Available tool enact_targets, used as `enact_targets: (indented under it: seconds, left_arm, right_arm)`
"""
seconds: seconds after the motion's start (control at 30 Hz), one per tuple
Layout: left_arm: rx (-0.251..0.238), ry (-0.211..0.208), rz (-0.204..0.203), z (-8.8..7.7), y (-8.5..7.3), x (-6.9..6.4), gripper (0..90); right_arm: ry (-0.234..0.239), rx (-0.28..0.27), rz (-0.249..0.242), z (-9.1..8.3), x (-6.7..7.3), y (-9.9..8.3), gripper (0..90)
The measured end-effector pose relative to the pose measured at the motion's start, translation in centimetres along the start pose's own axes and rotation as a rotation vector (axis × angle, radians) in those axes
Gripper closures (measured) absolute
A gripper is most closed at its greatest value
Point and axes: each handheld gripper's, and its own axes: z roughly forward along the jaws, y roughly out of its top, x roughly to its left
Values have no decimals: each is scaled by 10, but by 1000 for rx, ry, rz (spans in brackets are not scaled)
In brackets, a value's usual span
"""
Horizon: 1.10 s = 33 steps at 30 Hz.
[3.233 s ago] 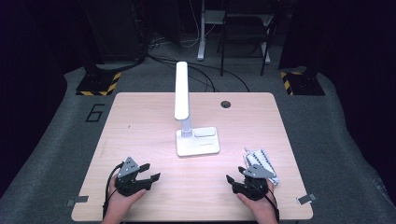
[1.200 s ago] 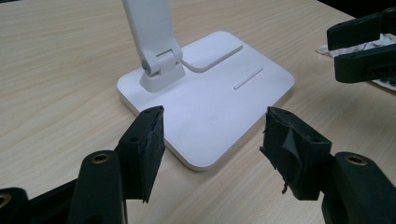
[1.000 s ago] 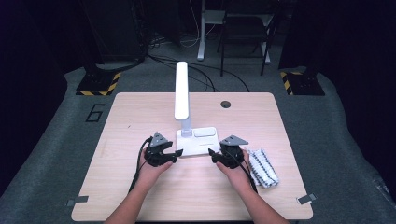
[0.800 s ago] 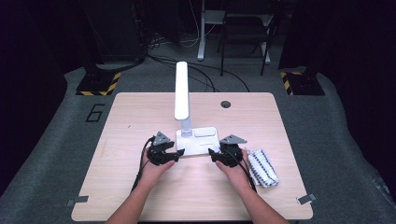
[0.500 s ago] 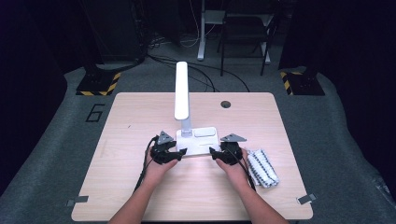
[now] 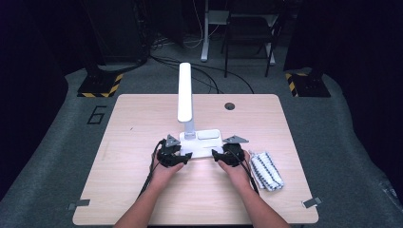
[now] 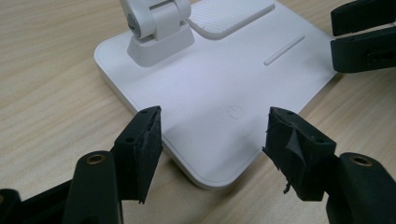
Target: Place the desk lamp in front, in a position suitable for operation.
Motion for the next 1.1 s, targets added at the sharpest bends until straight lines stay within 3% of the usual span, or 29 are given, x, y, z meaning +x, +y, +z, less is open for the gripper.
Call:
enact_targets:
  seconds: [0.33, 0.37, 0.4, 0.47, 0.5, 0.67, 0.97, 1.03, 1.1]
  left_arm:
    - [-1, 1, -33, 2, -1, 3, 364]
    - [8, 8, -15, 1, -1, 4, 373]
    - [0, 9, -43, 2, -1, 3, 377]
    - [7, 4, -37, 2, -1, 5, 380]
    - [3, 2, -46, 2, -1, 5, 380]
    - [-6, 10, -72, 4, -2, 4, 380]
    - [-4, 10, -57, 3, -2, 7, 391]
    - [2, 5, -75, 2, -2, 7, 393]
    - [11, 8, -56, 1, -2, 8, 394]
  right_arm:
    - [31, 18, 46, 6, -3, -2, 385]
    - [33, 14, 41, 7, -3, -2, 381]
    - [28, 12, 36, 7, -2, -1, 381]
    - [26, 9, 25, 8, -3, -1, 380]
    - [27, 13, 50, 8, -2, -1, 380]
    - [21, 9, 49, 10, -2, 0, 371]
    - [15, 30, 36, 9, -1, 2, 372]
    - [13, 29, 38, 9, 1, 3, 376]
    - [12, 32, 38, 9, 2, 2, 383]
